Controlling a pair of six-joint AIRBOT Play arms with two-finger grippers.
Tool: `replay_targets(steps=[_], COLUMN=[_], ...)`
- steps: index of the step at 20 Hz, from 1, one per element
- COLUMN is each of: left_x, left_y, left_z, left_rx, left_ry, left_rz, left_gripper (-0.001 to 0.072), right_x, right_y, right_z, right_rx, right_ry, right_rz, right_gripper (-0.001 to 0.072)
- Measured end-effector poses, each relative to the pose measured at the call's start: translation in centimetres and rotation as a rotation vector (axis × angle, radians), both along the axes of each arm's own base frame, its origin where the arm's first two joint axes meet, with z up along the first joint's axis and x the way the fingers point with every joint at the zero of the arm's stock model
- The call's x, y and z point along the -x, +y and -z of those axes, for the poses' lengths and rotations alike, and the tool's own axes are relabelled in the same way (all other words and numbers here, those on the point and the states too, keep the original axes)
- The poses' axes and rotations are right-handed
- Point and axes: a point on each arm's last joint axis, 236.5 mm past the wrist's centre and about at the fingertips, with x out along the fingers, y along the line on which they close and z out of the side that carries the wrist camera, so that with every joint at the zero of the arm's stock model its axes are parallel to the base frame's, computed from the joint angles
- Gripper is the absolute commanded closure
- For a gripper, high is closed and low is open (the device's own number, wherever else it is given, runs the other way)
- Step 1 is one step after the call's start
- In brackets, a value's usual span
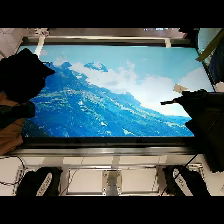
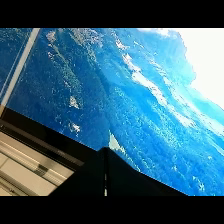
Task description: Fold the clothes and pants, and hang the long-sleeved shirts on hangers.
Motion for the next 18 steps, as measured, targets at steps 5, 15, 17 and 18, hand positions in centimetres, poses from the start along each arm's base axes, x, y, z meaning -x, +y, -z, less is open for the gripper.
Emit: replay_targets(steps=[5, 15, 17, 18], left_x=[0.00, -0.16, -0.50, -0.73], left_y=[0.00, 0.00, 0.15, 0.40], left_z=[0.00, 0.07, 0.44, 0.79], left_rx=[0.000, -0.001, -0.009, -0.021], left_ry=[0.000, 0.001, 0.015, 0.029], left_rz=[0.000, 0.000, -0.002, -0.007], left_gripper=[0.0002, 0.0003, 0.0005, 0.0005], right_x=[-0.01, -0.02, -0.03, -0.03], right_y=[-0.07, -0.09, -0.10, -0.11], right_z=[0.04, 0.05, 0.05, 0.06], right_rx=[0.003, 0.004, 0.004, 0.005], right_ry=[0.000, 0.000, 0.000, 0.000], right_rz=[0.001, 0.002, 0.003, 0.003], right_gripper=[0.0696, 0.0696, 0.0696, 0.0696])
